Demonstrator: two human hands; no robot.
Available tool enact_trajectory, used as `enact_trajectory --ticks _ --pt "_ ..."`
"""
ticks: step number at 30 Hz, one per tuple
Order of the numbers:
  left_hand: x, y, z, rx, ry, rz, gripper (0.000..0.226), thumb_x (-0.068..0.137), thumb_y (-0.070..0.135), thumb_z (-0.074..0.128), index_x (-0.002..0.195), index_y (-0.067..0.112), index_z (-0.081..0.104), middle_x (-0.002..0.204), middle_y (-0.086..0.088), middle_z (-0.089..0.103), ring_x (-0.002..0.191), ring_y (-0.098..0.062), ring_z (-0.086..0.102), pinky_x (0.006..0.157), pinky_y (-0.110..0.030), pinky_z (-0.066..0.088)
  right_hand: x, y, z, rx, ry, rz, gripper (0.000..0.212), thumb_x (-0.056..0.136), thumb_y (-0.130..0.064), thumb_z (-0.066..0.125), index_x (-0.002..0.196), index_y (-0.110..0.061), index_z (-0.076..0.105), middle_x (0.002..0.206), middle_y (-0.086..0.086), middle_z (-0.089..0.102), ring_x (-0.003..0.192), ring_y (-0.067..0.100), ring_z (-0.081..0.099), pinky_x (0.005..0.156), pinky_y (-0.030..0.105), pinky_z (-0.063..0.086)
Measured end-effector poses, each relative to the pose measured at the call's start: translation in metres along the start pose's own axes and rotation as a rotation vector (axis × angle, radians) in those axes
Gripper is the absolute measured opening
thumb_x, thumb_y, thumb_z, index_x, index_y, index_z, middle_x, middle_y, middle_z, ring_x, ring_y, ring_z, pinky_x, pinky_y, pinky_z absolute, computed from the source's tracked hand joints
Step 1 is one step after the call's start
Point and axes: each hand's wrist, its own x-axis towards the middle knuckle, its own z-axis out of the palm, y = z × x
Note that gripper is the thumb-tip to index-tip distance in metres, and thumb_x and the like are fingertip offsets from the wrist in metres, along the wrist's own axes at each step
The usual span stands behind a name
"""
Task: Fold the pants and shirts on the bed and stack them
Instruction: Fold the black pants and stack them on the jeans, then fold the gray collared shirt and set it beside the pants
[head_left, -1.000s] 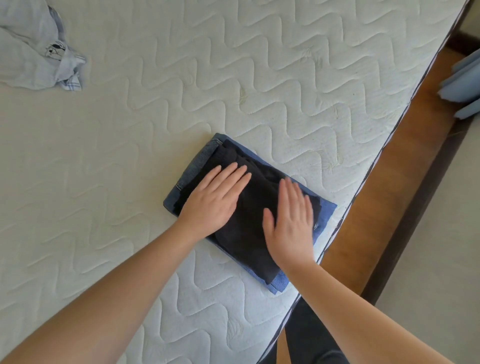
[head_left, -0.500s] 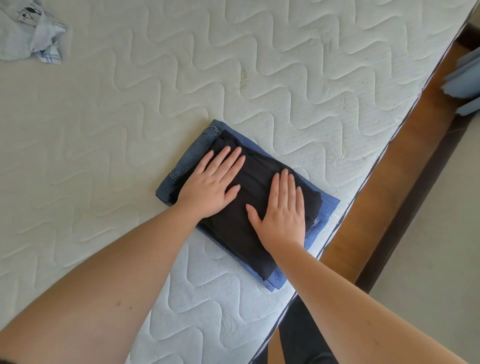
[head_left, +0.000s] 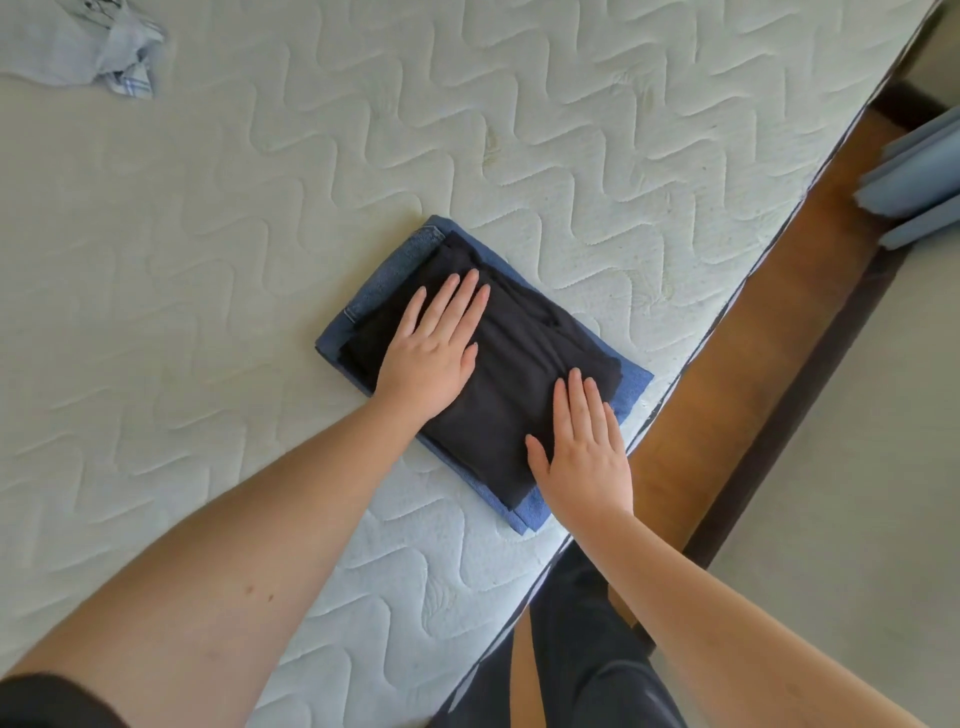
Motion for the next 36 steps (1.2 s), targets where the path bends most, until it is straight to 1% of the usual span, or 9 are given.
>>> enact_trajectory --ticks 2,5,9,13,17,21,28,32,36 --pt "-0.032 0.018 -0.001 -0.071 0.033 -0.076 0.061 0.105 0.037 0.027 0.158 0.013 0.009 0.165 -0.006 0.007 0.152 -0.022 0.011 0.121 -0.047 0.017 -0.017 0.004 -0.004 -0.022 -0.040 -0.048 0.073 0.101 -0.054 0.025 0.157 -0.017 -0.001 0.165 0.003 -0.003 0.152 0.023 -0.006 0.121 0.038 0.000" --pt "-0.090 0.054 -0.005 -0.157 -0.108 -0.160 0.059 0.104 0.041 0.027 0.157 0.014 0.020 0.163 -0.009 0.018 0.150 -0.026 0.022 0.120 -0.048 0.021 -0.046 0.005 -0.015 0.023 -0.065 -0.054 0.074 0.098 -0.059 0.030 0.158 -0.023 0.005 0.165 0.002 0.001 0.152 0.026 0.001 0.118 0.038 0.002" --pt "-0.144 0.091 -0.037 -0.214 -0.280 -0.178 0.057 0.101 0.043 0.040 0.151 0.015 0.037 0.157 -0.012 0.035 0.144 -0.029 0.034 0.113 -0.046 0.034 -0.084 0.004 -0.048 0.036 -0.091 -0.095 0.068 0.098 -0.059 0.036 0.154 -0.024 0.025 0.162 0.001 0.023 0.149 0.026 0.023 0.113 0.036 0.009" --pt "-0.170 0.097 -0.101 -0.216 -0.339 -0.177 0.053 0.099 0.040 0.047 0.148 0.019 0.042 0.150 -0.010 0.045 0.137 -0.028 0.043 0.111 -0.045 0.036 -0.121 -0.003 -0.094 0.002 -0.096 -0.200 0.059 0.099 -0.053 0.039 0.149 -0.021 0.038 0.156 0.001 0.037 0.145 0.024 0.033 0.112 0.033 0.008" --pt "-0.199 0.092 -0.184 -0.197 -0.233 -0.130 0.043 0.095 0.038 0.055 0.133 0.018 0.056 0.132 -0.007 0.059 0.120 -0.026 0.056 0.101 -0.040 0.044 -0.164 -0.018 -0.151 -0.084 -0.094 -0.311 0.053 0.099 -0.052 0.038 0.142 -0.023 0.047 0.148 0.000 0.047 0.139 0.026 0.042 0.117 0.039 0.022" --pt "-0.230 0.081 -0.251 -0.174 -0.032 -0.089 0.034 0.089 0.033 0.060 0.119 0.015 0.063 0.115 -0.008 0.064 0.102 -0.027 0.062 0.087 -0.039 0.051 -0.205 -0.030 -0.203 -0.154 0.130 -0.386 0.044 0.088 -0.046 0.056 0.118 -0.017 0.069 0.123 0.006 0.068 0.117 0.031 0.062 0.103 0.047 0.043" --pt "-0.280 0.087 -0.324 -0.125 0.243 -0.125 0.036 0.094 0.034 0.051 0.121 0.014 0.064 0.120 -0.010 0.060 0.114 -0.031 0.056 0.093 -0.044 0.044 -0.267 -0.033 -0.253 -0.125 0.330 -0.473 0.045 0.097 -0.041 0.041 0.121 -0.013 0.067 0.123 0.009 0.066 0.120 0.031 0.059 0.103 0.049 0.047" --pt "-0.305 0.108 -0.348 -0.137 0.275 -0.165 0.035 0.095 0.035 0.047 0.121 0.016 0.062 0.122 -0.009 0.057 0.116 -0.031 0.055 0.088 -0.045 0.043 -0.296 -0.027 -0.267 -0.140 0.363 -0.534 0.051 0.094 -0.047 0.040 0.120 -0.014 0.068 0.121 0.007 0.067 0.117 0.030 0.062 0.097 0.047 0.051" --pt "-0.326 0.131 -0.368 -0.111 0.203 -0.298 0.037 0.092 0.038 0.048 0.121 0.019 0.061 0.119 -0.006 0.059 0.108 -0.027 0.060 0.081 -0.043 0.047 -0.314 -0.016 -0.280 -0.164 0.299 -0.555 0.057 0.092 -0.051 0.033 0.119 -0.016 0.069 0.118 0.006 0.069 0.110 0.029 0.066 0.091 0.045 0.055"
